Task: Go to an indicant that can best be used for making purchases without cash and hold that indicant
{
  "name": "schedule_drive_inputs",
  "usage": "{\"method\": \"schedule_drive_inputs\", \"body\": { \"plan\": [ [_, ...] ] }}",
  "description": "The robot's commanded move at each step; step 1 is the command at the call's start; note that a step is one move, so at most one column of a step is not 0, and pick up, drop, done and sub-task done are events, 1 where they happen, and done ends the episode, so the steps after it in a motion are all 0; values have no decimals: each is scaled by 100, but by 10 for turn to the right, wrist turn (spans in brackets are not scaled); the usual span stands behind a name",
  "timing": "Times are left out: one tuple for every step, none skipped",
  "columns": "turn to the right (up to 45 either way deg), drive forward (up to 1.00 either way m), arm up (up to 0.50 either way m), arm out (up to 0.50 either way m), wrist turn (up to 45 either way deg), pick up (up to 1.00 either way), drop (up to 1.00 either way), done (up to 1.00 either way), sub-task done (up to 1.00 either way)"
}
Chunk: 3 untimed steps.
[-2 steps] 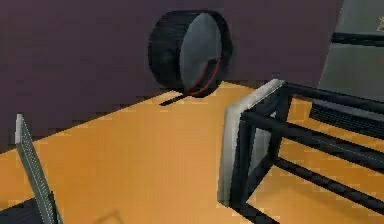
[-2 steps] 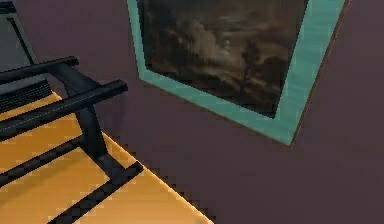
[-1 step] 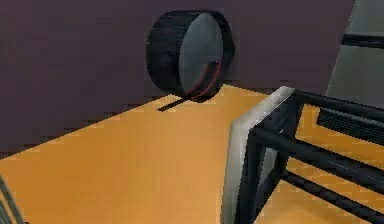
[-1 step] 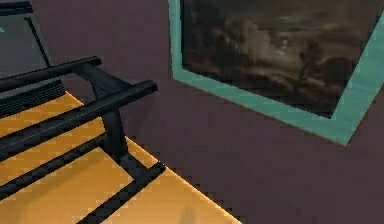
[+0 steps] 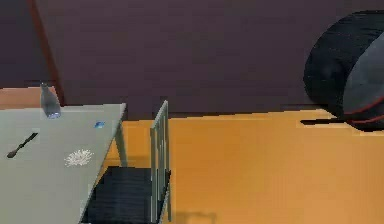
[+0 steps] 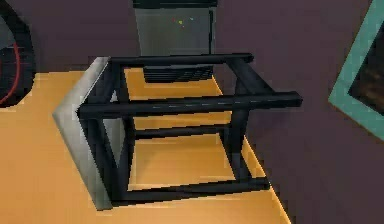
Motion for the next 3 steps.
{"method": "schedule_drive_inputs", "body": {
  "plan": [
    [0, 45, 0, 0, 0, 0, 0, 0, 0],
    [-450, 0, 0, 0, 0, 0, 0, 0, 0],
    [-450, 0, 0, 0, 0, 0, 0, 0, 0]
  ]
}}
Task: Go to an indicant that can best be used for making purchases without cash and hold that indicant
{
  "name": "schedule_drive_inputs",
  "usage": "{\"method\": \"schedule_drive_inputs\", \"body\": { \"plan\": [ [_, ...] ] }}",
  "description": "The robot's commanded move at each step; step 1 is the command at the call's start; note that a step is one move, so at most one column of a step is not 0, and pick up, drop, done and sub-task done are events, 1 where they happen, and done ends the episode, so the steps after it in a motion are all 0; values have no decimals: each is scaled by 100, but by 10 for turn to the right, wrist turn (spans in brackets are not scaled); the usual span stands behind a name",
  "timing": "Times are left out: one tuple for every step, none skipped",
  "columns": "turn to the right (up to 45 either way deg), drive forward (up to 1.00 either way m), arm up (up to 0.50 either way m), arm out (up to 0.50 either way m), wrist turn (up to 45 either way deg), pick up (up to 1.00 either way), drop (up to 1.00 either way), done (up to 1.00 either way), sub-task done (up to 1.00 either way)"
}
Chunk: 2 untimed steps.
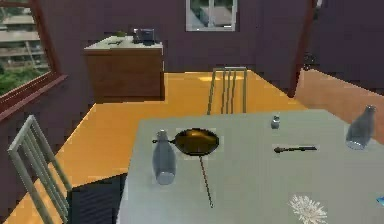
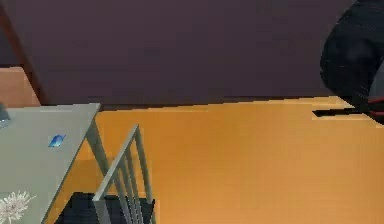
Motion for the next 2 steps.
{"method": "schedule_drive_inputs", "body": {
  "plan": [
    [-330, 0, 0, 0, 0, 0, 0, 0, 0],
    [-30, 0, 0, 0, 0, 0, 0, 0, 0]
  ]
}}
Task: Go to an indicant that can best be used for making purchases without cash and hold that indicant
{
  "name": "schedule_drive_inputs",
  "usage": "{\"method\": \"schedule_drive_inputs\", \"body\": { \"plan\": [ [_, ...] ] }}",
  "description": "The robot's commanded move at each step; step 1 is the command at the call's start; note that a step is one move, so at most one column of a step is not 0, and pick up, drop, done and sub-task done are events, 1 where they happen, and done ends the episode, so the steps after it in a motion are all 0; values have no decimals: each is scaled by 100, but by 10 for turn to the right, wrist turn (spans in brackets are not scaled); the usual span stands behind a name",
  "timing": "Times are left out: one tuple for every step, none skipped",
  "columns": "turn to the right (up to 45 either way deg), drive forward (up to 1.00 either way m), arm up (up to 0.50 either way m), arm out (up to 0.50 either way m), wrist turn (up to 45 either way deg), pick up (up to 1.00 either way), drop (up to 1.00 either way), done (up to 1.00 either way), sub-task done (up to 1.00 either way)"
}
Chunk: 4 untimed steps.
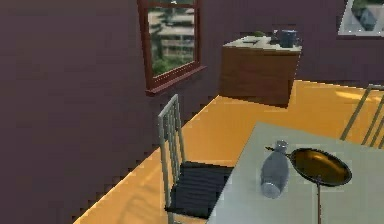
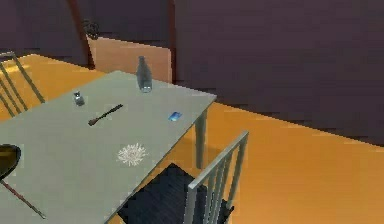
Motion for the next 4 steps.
{"method": "schedule_drive_inputs", "body": {
  "plan": [
    [450, 0, 0, 0, 0, 0, 0, 0, 0],
    [450, 0, 0, 0, 0, 0, 0, 0, 0],
    [450, 0, 0, 0, 0, 0, 0, 0, 0],
    [60, 0, 0, 0, 0, 0, 0, 0, 0]
  ]
}}
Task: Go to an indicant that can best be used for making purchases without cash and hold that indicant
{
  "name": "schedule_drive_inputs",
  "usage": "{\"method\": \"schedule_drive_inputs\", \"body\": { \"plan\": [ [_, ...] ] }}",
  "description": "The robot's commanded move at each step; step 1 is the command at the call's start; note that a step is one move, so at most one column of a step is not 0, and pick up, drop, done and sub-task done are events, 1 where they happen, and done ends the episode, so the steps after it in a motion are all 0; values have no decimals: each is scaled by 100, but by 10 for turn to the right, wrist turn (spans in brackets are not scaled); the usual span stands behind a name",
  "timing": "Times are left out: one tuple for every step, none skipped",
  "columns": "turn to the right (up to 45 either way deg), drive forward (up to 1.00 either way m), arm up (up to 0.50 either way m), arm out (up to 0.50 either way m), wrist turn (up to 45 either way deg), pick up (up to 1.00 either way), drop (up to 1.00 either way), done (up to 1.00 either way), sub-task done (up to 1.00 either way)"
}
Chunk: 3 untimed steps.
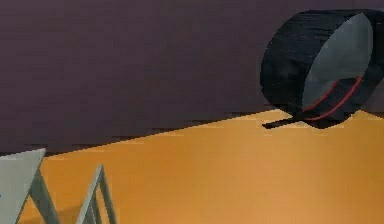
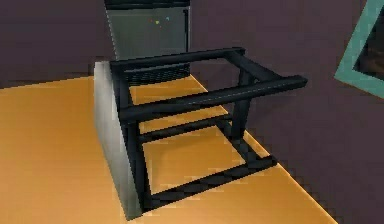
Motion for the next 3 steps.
{"method": "schedule_drive_inputs", "body": {
  "plan": [
    [0, 30, 0, 0, 0, 0, 0, 0, 0],
    [-90, 0, 0, 0, 0, 0, 0, 0, 0],
    [0, 25, 0, 0, 0, 0, 0, 0, 0]
  ]
}}
